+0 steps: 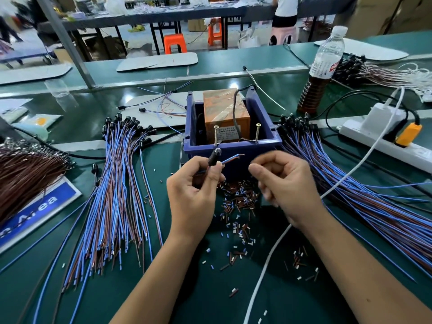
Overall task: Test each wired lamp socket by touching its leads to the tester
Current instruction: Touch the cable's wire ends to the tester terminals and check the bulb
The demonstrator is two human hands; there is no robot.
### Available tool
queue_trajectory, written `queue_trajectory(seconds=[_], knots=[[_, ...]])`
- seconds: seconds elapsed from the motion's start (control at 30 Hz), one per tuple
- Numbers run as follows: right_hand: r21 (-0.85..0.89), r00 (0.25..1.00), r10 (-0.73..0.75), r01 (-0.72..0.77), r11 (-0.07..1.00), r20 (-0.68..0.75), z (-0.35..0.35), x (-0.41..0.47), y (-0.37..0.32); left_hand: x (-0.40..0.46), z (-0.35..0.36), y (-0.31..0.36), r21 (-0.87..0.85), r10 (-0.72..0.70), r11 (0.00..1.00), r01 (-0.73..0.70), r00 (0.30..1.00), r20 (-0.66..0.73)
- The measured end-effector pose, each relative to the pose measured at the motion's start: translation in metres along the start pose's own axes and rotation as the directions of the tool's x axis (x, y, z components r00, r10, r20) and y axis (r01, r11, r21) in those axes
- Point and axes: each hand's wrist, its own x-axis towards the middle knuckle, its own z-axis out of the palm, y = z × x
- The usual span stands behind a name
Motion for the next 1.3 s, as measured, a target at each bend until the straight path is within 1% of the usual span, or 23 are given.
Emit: queue_trajectory(seconds=[0.07,0.13,0.27,0.37,0.43,0.53,0.57,0.63,0.67,0.73,0.8,0.87,0.93,1.0,1.07,1.13,1.2,1.3], knots=[[0.087,0.998,-0.019,0.013,0.996,0.063,0.016,-0.005,0.003,-0.001,0.004,0.002,-0.019,0.017,1.0,-0.017,1.0,0.001],[0.133,0.996,-0.029,0.019,0.991,0.081,0.029,-0.007,0.004,-0.002,0.007,0.002,-0.028,0.031,0.999,-0.03,0.999,0.021],[0.256,1.0,0.0,-0.004,0.967,0.019,0.04,-0.006,0.004,-0.002,0.011,0.0,0.036,0.058,0.998,-0.059,0.998,0.022],[0.299,1.0,0.018,-0.021,0.954,0.012,0.039,-0.005,0.002,-0.002,0.014,-0.002,0.107,0.073,0.992,-0.074,0.997,0.008],[0.271,1.0,0.006,-0.011,0.963,0.019,0.037,-0.005,0.0,-0.003,0.013,0.001,0.157,0.112,0.982,-0.109,0.994,-0.007],[0.126,0.998,-0.057,0.058,0.99,-0.01,0.031,-0.005,-0.002,-0.004,0.01,0.006,0.196,0.224,0.958,-0.21,0.973,-0.053],[0.067,0.996,-0.094,0.094,0.993,-0.007,0.03,-0.005,-0.003,-0.004,0.009,0.008,0.187,0.247,0.954,-0.234,0.968,-0.048],[-0.078,0.983,-0.18,0.183,0.98,0.045,0.029,-0.006,-0.002,-0.004,0.009,0.009,0.164,0.247,0.955,-0.246,0.969,0.017],[-0.145,0.974,-0.211,0.221,0.965,0.081,0.028,-0.007,-0.002,-0.003,0.011,0.008,0.159,0.232,0.958,-0.237,0.971,0.052],[-0.218,0.961,-0.241,0.267,0.939,0.137,0.025,-0.007,-0.001,-0.003,0.013,0.006,0.141,0.178,0.972,-0.191,0.979,0.095],[-0.241,0.954,-0.251,0.285,0.928,0.162,0.023,-0.007,-0.001,-0.002,0.013,0.004,0.078,0.109,0.99,-0.117,0.989,0.104],[-0.255,0.96,-0.236,0.269,0.929,0.151,0.024,-0.007,0.0,-0.002,0.012,0.0,0.005,0.089,0.996,-0.09,0.992,0.091],[-0.238,0.972,-0.207,0.229,0.944,0.113,0.026,-0.007,0.0,-0.001,0.012,-0.003,-0.032,0.102,0.994,-0.1,0.992,0.072],[-0.182,0.981,-0.174,0.187,0.965,0.088,0.026,-0.008,-0.001,0.001,0.011,-0.002,-0.103,0.061,0.993,-0.051,0.994,0.09],[-0.131,0.981,-0.165,0.178,0.975,0.107,0.025,-0.009,-0.004,0.004,0.008,0.0,-0.146,-0.012,0.989,0.03,0.992,0.124],[-0.141,0.971,-0.182,0.203,0.969,0.153,0.023,-0.009,-0.005,0.007,0.005,0.0,-0.158,-0.068,0.983,0.095,0.983,0.169],[-0.164,0.97,-0.175,0.202,0.966,0.167,0.023,-0.009,-0.006,0.008,0.003,-0.001,-0.203,-0.084,0.971,0.131,0.972,0.221],[-0.13,0.981,-0.133,0.152,0.98,0.139,0.023,-0.008,-0.005,0.008,0.003,0.0,-0.284,-0.098,0.944,0.167,0.965,0.242]])
